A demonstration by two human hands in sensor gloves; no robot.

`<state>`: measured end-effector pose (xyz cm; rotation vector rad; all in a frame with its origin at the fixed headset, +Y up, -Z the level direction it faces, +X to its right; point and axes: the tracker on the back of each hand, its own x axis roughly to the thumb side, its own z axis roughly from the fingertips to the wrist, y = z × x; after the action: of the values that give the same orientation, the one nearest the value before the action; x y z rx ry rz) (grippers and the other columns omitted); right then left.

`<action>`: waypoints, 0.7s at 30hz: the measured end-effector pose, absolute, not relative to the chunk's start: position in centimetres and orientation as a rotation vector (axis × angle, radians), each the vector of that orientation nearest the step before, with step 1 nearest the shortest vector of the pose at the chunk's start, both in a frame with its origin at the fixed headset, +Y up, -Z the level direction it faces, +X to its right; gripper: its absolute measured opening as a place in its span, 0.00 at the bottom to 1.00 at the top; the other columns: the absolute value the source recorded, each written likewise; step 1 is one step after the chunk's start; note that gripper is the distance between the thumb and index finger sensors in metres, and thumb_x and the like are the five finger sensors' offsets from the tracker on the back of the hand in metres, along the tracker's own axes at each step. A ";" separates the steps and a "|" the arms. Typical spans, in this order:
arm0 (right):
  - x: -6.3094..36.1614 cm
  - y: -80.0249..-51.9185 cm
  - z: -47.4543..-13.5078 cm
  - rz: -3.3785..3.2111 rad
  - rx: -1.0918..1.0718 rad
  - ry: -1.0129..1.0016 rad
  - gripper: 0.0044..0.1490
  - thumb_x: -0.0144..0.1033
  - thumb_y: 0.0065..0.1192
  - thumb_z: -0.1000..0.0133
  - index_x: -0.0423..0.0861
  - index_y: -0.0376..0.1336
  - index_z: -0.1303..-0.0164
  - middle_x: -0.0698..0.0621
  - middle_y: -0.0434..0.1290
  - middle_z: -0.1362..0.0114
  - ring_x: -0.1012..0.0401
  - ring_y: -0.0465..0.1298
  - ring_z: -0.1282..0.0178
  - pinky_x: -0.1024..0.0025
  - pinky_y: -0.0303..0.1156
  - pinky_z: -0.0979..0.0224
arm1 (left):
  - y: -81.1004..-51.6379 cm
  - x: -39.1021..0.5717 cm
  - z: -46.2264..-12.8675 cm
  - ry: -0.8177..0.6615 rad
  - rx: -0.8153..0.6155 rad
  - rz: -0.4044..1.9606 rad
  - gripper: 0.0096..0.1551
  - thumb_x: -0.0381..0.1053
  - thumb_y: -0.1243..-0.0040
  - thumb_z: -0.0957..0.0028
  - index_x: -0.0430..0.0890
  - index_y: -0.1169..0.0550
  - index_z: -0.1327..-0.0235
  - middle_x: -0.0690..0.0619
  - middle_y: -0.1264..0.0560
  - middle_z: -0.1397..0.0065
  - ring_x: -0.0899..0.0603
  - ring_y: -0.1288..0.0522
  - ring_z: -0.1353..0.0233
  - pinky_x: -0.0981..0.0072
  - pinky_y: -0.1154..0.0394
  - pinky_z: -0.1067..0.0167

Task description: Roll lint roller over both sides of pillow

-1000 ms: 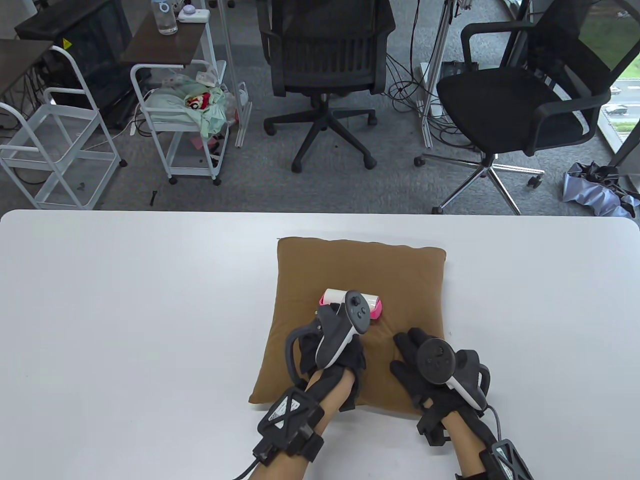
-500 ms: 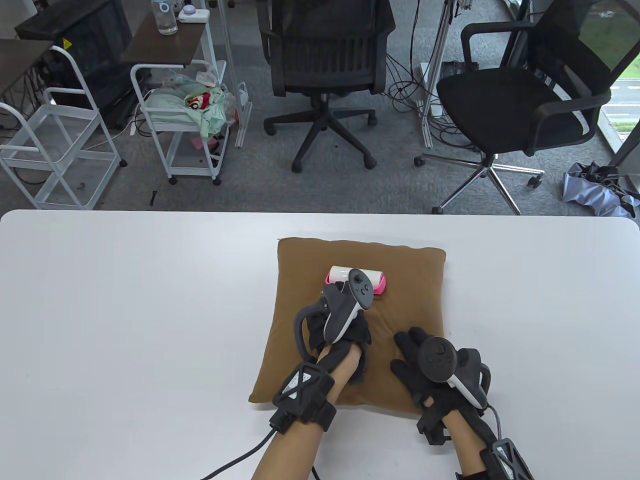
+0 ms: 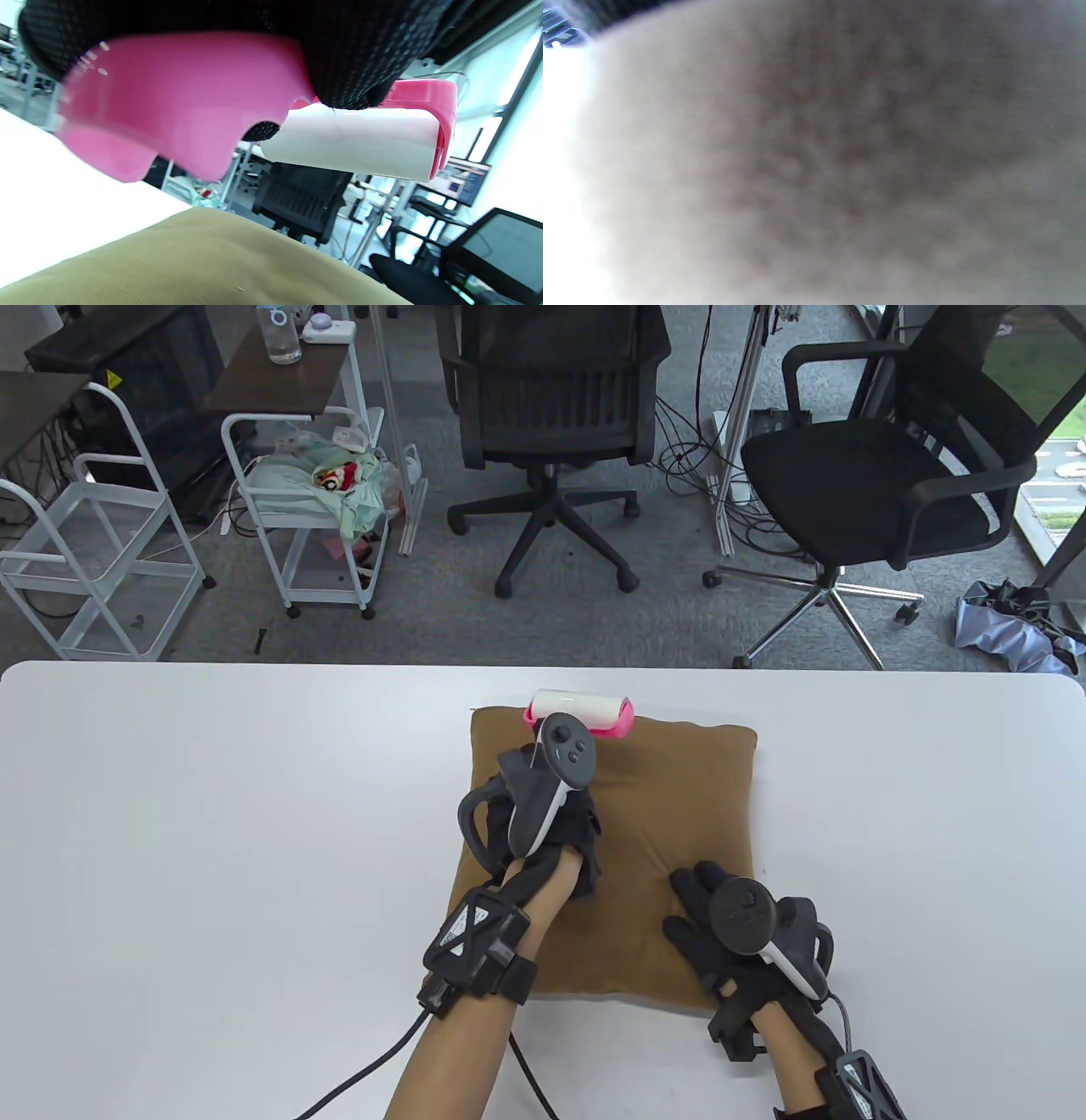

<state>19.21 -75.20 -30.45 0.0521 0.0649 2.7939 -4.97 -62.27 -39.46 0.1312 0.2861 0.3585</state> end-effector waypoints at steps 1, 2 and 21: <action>19.2 -75.2 -30.4 2.792 0.052 0.066 0.40 0.62 0.61 0.54 0.64 0.60 0.30 0.57 0.60 0.15 0.53 0.63 0.18 0.50 0.64 0.21 | -62.8 -5.7 -40.0 0.308 0.120 0.366 0.39 0.53 0.34 0.60 0.49 0.29 0.31 0.45 0.17 0.40 0.39 0.12 0.56 0.40 0.21 0.51; 19.2 -75.2 -30.5 2.792 0.051 0.067 0.40 0.62 0.61 0.54 0.64 0.60 0.30 0.57 0.60 0.15 0.53 0.62 0.18 0.50 0.63 0.21 | -63.6 -6.2 -40.4 0.330 0.112 0.366 0.39 0.53 0.34 0.60 0.50 0.29 0.31 0.45 0.16 0.40 0.39 0.12 0.57 0.40 0.21 0.51; 19.1 -75.4 -30.4 2.801 0.042 0.066 0.39 0.62 0.60 0.54 0.65 0.60 0.30 0.57 0.60 0.15 0.53 0.62 0.18 0.50 0.63 0.21 | -70.2 -9.5 -34.4 0.121 -0.163 0.290 0.38 0.53 0.36 0.60 0.46 0.31 0.34 0.42 0.15 0.45 0.39 0.12 0.63 0.40 0.20 0.56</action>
<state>19.13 -75.36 -30.42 0.0418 0.0658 2.8005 -9.46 -70.21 -34.35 -0.1625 0.1205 0.2895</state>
